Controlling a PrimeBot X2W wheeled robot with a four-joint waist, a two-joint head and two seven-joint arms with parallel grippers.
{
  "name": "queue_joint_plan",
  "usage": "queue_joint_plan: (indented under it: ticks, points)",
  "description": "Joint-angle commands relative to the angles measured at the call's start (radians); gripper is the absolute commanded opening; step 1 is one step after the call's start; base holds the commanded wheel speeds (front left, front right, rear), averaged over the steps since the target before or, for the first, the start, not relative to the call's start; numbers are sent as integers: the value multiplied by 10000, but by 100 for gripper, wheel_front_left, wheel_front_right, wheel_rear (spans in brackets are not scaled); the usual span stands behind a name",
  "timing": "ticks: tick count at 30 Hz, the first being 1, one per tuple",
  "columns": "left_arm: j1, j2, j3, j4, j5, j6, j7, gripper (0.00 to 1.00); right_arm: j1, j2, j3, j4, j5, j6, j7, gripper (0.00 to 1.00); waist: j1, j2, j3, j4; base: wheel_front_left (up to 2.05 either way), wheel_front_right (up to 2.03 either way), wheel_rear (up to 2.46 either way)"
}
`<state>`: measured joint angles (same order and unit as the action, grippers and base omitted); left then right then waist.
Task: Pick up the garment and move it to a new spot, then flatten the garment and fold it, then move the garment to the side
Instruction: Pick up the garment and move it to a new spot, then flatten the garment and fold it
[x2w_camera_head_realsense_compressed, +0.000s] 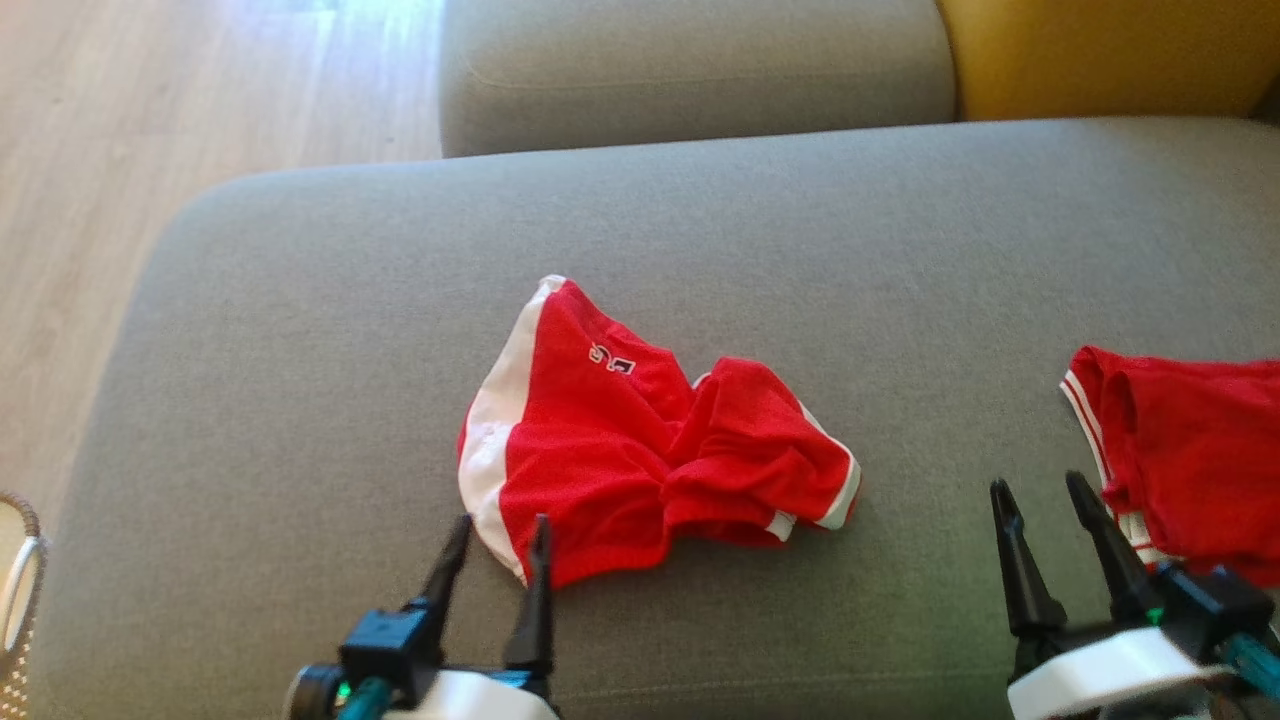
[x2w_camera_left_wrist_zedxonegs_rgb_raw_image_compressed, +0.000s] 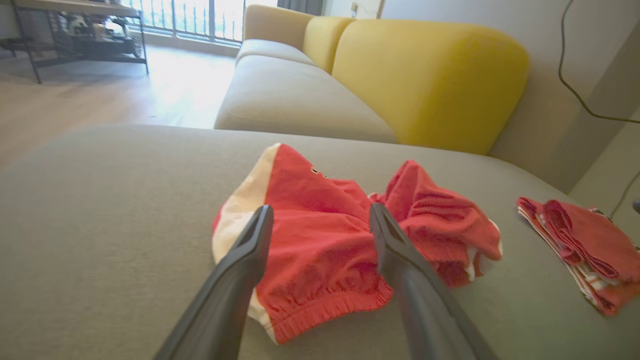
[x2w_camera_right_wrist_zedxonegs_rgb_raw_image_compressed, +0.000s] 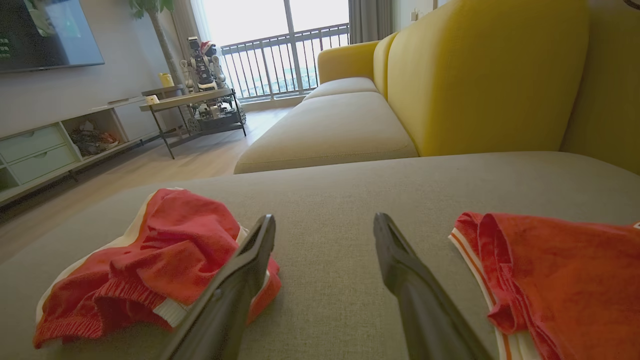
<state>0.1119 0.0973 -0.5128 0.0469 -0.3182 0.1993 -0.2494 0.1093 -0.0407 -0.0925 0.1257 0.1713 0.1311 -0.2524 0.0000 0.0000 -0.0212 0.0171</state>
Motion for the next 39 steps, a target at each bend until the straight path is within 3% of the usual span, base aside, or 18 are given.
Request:
queue_joint_plan:
  ticks: [1, 15, 19, 39]
  points:
    - [-266, -109, 502, -496, 144, 110, -123, 100, -128, -95, 179, -373, -11, -4, -93, 100, 0, 0, -117, 142, 0, 0, 0]
    - [1265, -282, 2165, -1472, 2096, 502, -123, 100, 730, -95, 88, -752, -38, -4, -93, 100, 0, 0, -809, 603, 0, 0, 0]
    - [1394, -349, 2357, -1202, 2274, 347, -123, 100, 860, -95, 390, -728, -436, -4, -93, 100, 0, 0, -893, 657, 0, 0, 0]
    - [1414, -422, 2834, -729, 2695, -67, -124, 100, 967, -95, 553, -464, -224, -4, -93, 100, 0, 0, -1014, 664, 0, 0, 0]
